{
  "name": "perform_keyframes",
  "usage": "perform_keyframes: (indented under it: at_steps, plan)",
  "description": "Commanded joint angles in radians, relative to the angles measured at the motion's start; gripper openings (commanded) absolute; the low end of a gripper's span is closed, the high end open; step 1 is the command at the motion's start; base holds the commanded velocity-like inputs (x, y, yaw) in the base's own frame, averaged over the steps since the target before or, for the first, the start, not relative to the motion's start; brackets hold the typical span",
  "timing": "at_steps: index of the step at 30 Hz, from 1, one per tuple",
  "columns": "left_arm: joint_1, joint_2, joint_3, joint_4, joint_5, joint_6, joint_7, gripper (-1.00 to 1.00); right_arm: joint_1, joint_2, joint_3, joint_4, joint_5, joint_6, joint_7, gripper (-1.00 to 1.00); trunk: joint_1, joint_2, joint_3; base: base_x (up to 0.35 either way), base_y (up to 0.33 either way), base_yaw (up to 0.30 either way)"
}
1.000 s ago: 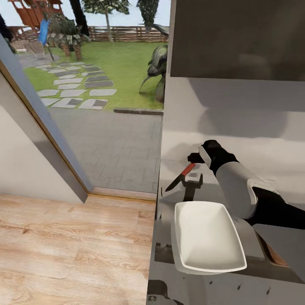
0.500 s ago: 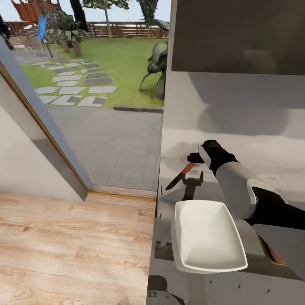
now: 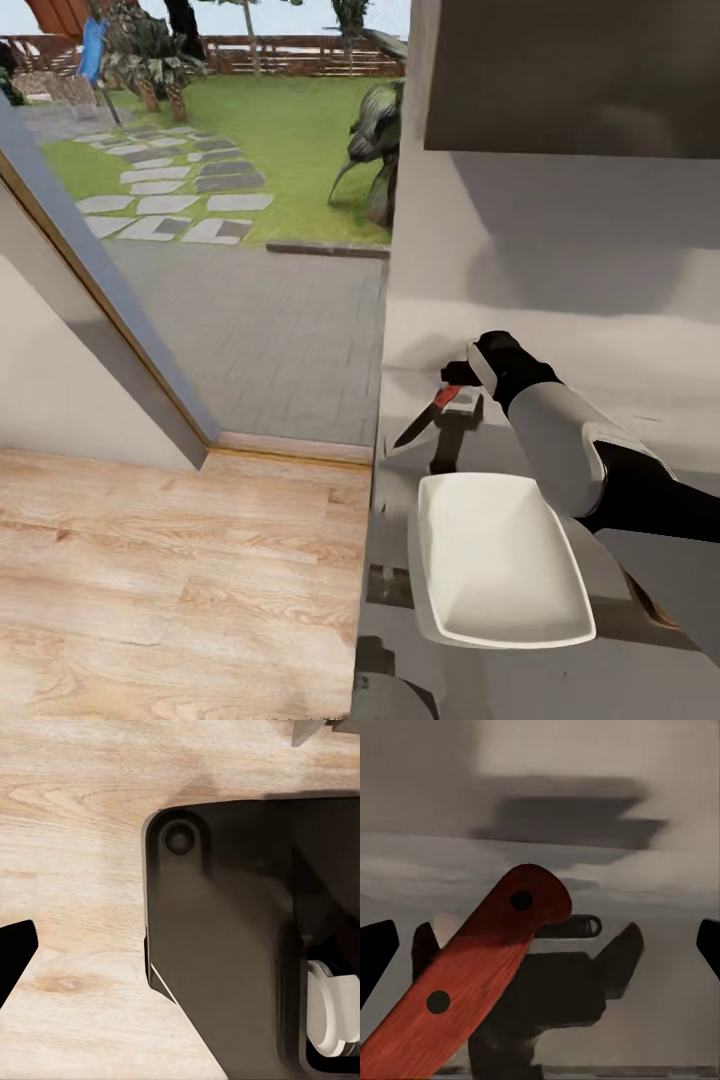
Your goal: In the kitchen, take the Vidalia onion out of the sink, dice it on the chopping board with the paring knife, put the diced onion into the bowl on the countertop, then place both the paring knife and the chopping board into the sink.
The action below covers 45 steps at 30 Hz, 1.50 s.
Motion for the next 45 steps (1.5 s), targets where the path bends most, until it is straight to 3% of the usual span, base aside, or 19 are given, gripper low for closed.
perform_keyframes:
  at_steps: [1, 25, 45]
  plan:
    - [0.001, 0.001, -0.009, -0.002, 0.009, -0.001, 0.003, 1.0, -0.001, 0.001, -0.008, 0.004, 0.009, 0.004, 0.0, 1.0, 0.001, -0.002, -0.003, 0.034, 0.026, 0.0]
    - [0.001, 0.0, -0.01, 0.011, 0.009, -0.001, 0.003, 1.0, -0.001, -0.005, -0.01, 0.024, 0.011, 0.002, 0.001, 1.0, 0.001, -0.002, -0.04, 0.003, 0.002, 0.0]
    - [0.001, -0.001, -0.01, 0.012, 0.008, -0.001, 0.003, 1.0, -0.001, -0.006, -0.01, 0.026, 0.011, 0.002, 0.0, 1.0, 0.001, -0.002, -0.042, 0.0, 0.0, 0.0]
